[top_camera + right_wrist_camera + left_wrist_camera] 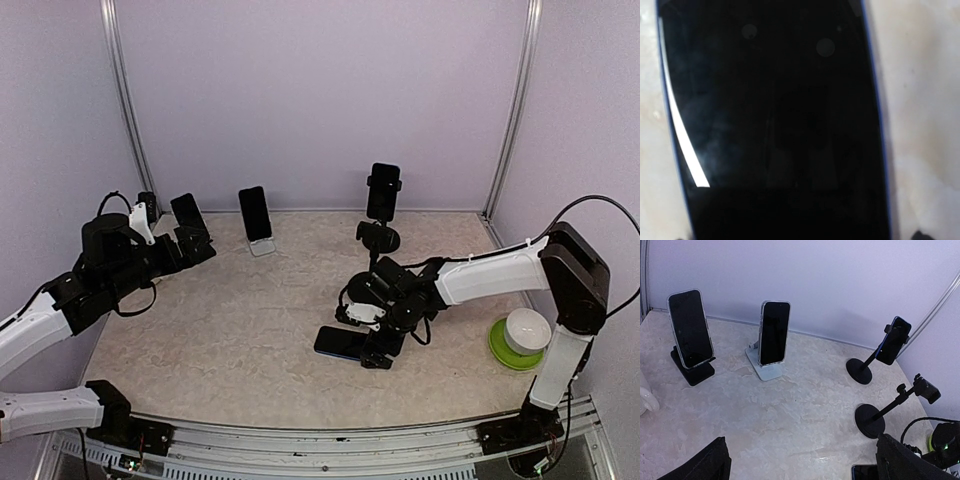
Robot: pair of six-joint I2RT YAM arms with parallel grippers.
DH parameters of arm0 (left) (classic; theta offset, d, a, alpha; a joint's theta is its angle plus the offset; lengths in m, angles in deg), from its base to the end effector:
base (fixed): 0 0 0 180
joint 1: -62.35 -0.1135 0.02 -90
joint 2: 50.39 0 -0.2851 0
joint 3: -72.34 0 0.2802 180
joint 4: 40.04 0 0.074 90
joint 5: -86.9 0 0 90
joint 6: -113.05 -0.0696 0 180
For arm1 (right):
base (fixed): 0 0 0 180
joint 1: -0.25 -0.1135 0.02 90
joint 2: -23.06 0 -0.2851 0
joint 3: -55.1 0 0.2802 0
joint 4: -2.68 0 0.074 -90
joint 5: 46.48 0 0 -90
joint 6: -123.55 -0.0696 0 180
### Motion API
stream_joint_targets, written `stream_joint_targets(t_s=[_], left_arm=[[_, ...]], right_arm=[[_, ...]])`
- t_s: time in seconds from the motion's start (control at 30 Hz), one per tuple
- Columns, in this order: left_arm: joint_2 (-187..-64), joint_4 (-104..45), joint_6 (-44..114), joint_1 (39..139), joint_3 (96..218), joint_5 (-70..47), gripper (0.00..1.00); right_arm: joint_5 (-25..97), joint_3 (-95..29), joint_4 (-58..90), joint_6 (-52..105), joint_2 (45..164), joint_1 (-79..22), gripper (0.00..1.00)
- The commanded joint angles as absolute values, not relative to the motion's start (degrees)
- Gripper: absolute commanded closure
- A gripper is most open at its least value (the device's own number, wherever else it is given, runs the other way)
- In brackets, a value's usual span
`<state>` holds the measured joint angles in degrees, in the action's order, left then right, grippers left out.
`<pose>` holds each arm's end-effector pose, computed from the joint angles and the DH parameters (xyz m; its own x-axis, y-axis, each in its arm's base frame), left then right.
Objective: Place the phone on the phone stand
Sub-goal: Pick up the phone at the center of the board.
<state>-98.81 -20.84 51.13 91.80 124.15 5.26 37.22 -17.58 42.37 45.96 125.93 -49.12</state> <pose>0.2209 -0.1131 0.3044 -0.3809 -0.3197 -0.8676 0.2100 0.8839 -0.4179 0.2384 0.2895 0.1161 -0.4298 -0.8289 -0.3581 -0.8921 0.4510 0.0267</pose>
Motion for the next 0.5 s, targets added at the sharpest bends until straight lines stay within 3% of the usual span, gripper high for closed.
stream_joint_targets(t_s=[0.0,0.47], left_arm=[[-98.57,-22.23,50.39,91.62,123.91,5.04,0.01],[-98.55,-22.57,50.22,91.5,123.12,4.86,0.01]], right_arm=[[34.39,-18.26,43.42,47.0,128.33,-48.7,0.04],[31.87,-19.31,44.33,47.93,128.56,-49.46,0.5]])
